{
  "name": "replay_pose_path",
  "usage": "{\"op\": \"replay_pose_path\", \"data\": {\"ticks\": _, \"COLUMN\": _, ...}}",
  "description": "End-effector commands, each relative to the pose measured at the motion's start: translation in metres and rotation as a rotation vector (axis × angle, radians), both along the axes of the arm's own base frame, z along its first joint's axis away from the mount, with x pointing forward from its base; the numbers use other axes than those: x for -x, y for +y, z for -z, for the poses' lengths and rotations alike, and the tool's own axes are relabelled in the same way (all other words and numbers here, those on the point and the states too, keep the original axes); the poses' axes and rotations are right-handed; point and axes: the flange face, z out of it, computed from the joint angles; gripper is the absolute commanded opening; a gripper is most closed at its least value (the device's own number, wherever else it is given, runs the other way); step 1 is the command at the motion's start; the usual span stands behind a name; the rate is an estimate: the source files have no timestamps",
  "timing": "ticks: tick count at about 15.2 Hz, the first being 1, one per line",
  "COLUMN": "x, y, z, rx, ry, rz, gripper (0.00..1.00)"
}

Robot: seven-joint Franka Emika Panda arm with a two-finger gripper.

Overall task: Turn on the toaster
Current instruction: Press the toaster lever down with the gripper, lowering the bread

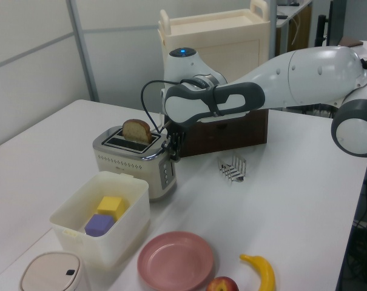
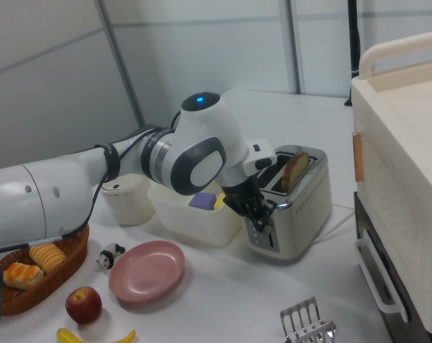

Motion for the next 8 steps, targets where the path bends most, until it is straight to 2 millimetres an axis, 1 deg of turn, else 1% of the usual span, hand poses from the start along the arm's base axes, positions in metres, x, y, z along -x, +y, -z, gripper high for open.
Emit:
{"op": "replay_pose_path", "data": {"ticks": 1, "x": 0.000, "y": -0.002, "z": 0.019, "rx": -0.003, "ry": -0.019, "rz": -0.008, "gripper": 0.00}}
{"op": "replay_pose_path", "data": {"ticks": 4, "x": 0.000, "y": -0.006, "z": 0.035, "rx": 0.002, "ry": -0.015, "rz": -0.004, "gripper": 0.00}}
{"op": "replay_pose_path", "data": {"ticks": 5, "x": 0.000, "y": -0.006, "z": 0.038, "rx": 0.003, "ry": -0.012, "rz": -0.005, "gripper": 0.00}}
{"op": "replay_pose_path", "data": {"ticks": 6, "x": -0.001, "y": -0.008, "z": 0.045, "rx": 0.003, "ry": -0.001, "rz": -0.002, "gripper": 0.00}}
{"op": "replay_pose_path", "data": {"ticks": 7, "x": -0.001, "y": -0.006, "z": 0.051, "rx": 0.005, "ry": 0.007, "rz": -0.006, "gripper": 0.00}}
{"op": "replay_pose_path", "data": {"ticks": 8, "x": -0.001, "y": -0.008, "z": 0.054, "rx": 0.005, "ry": 0.011, "rz": -0.003, "gripper": 0.00}}
